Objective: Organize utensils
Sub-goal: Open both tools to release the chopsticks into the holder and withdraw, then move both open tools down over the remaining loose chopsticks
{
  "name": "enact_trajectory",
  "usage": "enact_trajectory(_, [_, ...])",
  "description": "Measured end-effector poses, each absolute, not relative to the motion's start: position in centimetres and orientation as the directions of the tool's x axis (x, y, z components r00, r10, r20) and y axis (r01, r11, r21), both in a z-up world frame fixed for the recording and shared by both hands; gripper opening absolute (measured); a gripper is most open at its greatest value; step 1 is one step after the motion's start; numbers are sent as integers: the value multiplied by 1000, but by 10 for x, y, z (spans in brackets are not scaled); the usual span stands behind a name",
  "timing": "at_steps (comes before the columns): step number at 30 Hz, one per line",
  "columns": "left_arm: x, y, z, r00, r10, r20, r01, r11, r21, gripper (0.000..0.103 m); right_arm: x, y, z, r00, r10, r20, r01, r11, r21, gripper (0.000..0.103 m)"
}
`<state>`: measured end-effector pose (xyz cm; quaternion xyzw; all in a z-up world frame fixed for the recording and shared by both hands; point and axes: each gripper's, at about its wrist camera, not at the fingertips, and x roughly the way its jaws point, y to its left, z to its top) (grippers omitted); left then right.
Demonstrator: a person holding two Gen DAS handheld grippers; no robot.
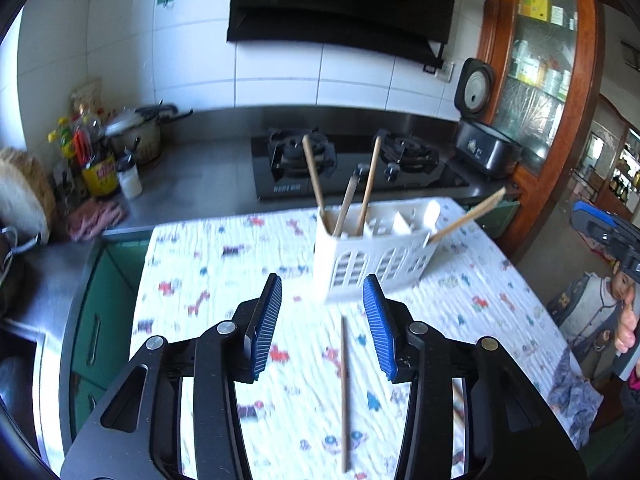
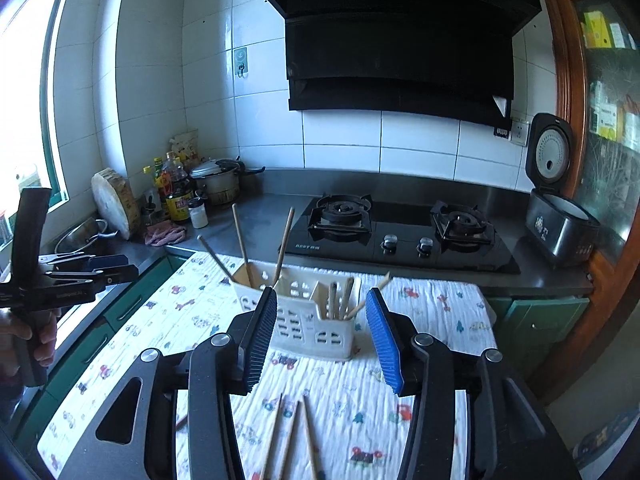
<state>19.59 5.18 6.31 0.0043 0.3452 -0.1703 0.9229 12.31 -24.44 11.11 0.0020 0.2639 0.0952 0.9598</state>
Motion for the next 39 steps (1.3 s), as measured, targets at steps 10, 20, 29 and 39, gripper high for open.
enact_trajectory(10, [176, 65, 13, 660, -287, -695, 277, 952, -131, 44, 94, -244, 56, 788, 158, -595, -161, 986, 49, 49])
enact_trajectory(20, [155, 64, -30, 607, -279, -744, 279, 952, -129, 45, 83, -253, -9, 709, 129, -693, -126, 990, 54, 49])
enact_trajectory(29, [137, 62, -62, 559, -292, -776, 291, 945, -146, 45, 70, -261, -56, 643, 136, -753, -121, 990, 76, 46])
enact_trajectory(39, [128, 52, -90, 496, -312, -810, 320, 933, -163, 45, 63, -260, -96, 567, 159, -808, -132, 986, 101, 27])
